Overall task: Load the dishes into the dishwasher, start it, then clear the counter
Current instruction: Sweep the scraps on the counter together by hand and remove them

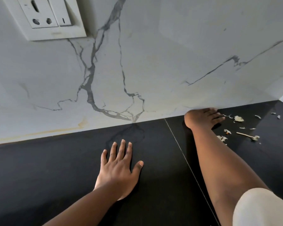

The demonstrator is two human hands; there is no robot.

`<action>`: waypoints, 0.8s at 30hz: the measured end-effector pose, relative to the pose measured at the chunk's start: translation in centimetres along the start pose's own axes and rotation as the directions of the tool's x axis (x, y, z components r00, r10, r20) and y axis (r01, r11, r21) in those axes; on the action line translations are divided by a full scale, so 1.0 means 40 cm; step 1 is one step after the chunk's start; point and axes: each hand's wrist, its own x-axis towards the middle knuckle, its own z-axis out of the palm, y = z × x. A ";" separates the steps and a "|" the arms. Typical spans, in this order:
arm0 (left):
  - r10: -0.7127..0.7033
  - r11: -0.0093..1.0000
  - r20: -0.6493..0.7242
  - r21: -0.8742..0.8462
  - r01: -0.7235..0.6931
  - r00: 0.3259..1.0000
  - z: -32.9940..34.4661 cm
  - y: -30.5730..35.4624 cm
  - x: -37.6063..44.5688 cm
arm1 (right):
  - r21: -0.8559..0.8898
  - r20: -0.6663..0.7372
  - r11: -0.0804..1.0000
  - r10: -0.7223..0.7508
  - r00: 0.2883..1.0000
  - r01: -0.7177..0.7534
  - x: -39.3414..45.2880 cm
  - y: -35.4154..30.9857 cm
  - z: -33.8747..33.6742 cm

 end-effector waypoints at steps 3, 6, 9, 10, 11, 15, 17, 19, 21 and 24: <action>0.000 1.000 0.005 -0.003 0.000 1.000 -0.001 -0.002 0.002 | -0.051 0.007 0.998 0.045 0.999 -0.045 0.006 -0.002 -0.006; 0.002 1.000 0.002 -0.003 -0.002 1.000 -0.003 -0.001 0.002 | -0.137 -0.032 0.991 0.007 0.999 -0.011 -0.001 0.005 0.003; -0.003 1.000 0.009 -0.001 0.003 1.000 -0.004 0.001 0.001 | -0.124 -0.101 0.992 -0.049 0.994 0.036 -0.038 0.024 0.012; -0.004 1.000 0.009 -0.001 0.004 1.000 -0.003 0.002 0.001 | -0.105 -0.122 0.991 -0.095 0.988 0.083 -0.059 0.036 0.012; -0.006 1.000 0.010 -0.002 0.006 1.000 -0.002 0.002 0.002 | -0.095 -0.141 0.986 -0.148 0.979 0.136 -0.080 0.051 0.013; -0.003 1.000 0.005 -0.010 0.003 1.000 0.001 0.004 0.002 | -0.092 -0.225 0.962 -0.273 0.935 0.258 -0.196 0.143 0.012; -0.006 1.000 0.002 -0.013 0.006 1.000 0.002 0.003 0.002 | -0.131 -0.237 0.946 -0.320 0.917 0.296 -0.255 0.191 0.021; -0.004 1.000 0.004 -0.014 0.004 1.000 0.002 0.004 0.002 | -0.137 -0.219 0.936 -0.349 0.911 0.326 -0.323 0.234 0.019; -0.005 1.000 0.003 -0.011 0.005 1.000 0.002 0.004 0.001 | -0.145 -0.198 0.924 -0.377 0.905 0.354 -0.393 0.277 0.025; 0.004 1.000 0.003 -0.008 -0.004 1.000 -0.002 0.005 -0.001 | -0.162 -0.092 0.906 -0.409 0.908 0.392 -0.516 0.342 0.039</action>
